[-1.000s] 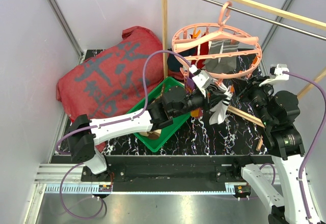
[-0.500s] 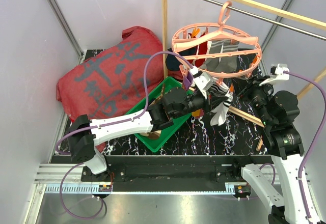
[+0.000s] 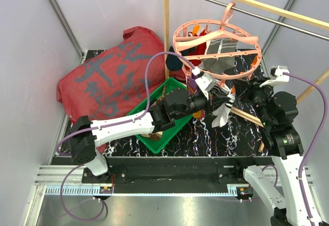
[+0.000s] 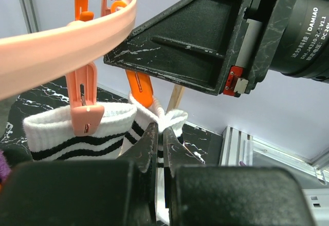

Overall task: Clip the socks to the hanger
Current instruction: Clamp the sock onto the hanger.

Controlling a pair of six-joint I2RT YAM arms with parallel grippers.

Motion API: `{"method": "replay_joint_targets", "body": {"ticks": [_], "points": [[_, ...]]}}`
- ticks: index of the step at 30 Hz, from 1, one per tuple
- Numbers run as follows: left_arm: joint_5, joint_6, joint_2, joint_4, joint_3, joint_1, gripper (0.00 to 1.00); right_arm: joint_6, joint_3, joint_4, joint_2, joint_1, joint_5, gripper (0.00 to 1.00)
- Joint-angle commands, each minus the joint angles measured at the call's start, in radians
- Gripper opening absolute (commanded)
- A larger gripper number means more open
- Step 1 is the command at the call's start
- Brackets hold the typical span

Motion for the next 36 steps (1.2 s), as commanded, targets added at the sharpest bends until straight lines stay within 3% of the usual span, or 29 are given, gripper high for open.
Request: {"method": "replay_joint_targets", "body": {"ticks": [1,16,20,21,25,29,36], "points": [[-0.005,0.015,-0.016,0.087,0.048,-0.004,0.0,0.047,-0.004,0.028,-0.001,0.002,0.05,0.14],[0.003,0.012,0.016,0.094,0.12,-0.006,0.0,0.113,-0.037,0.06,-0.029,0.002,0.04,0.18],[0.001,0.014,0.018,0.09,0.12,-0.006,0.0,0.117,-0.036,0.06,-0.037,0.003,0.038,0.39],[0.0,0.014,0.015,0.088,0.116,-0.006,0.0,0.117,-0.036,0.061,-0.038,0.002,0.038,0.53],[-0.008,0.02,0.009,0.088,0.099,-0.006,0.0,0.087,-0.023,0.058,-0.056,0.002,0.038,0.73],[-0.026,0.025,0.001,0.084,0.079,-0.004,0.0,0.035,0.024,0.034,-0.069,0.002,0.038,0.81],[-0.068,0.029,-0.025,0.064,0.041,0.011,0.03,-0.157,0.134,-0.099,-0.078,0.002,0.073,0.84]]}}
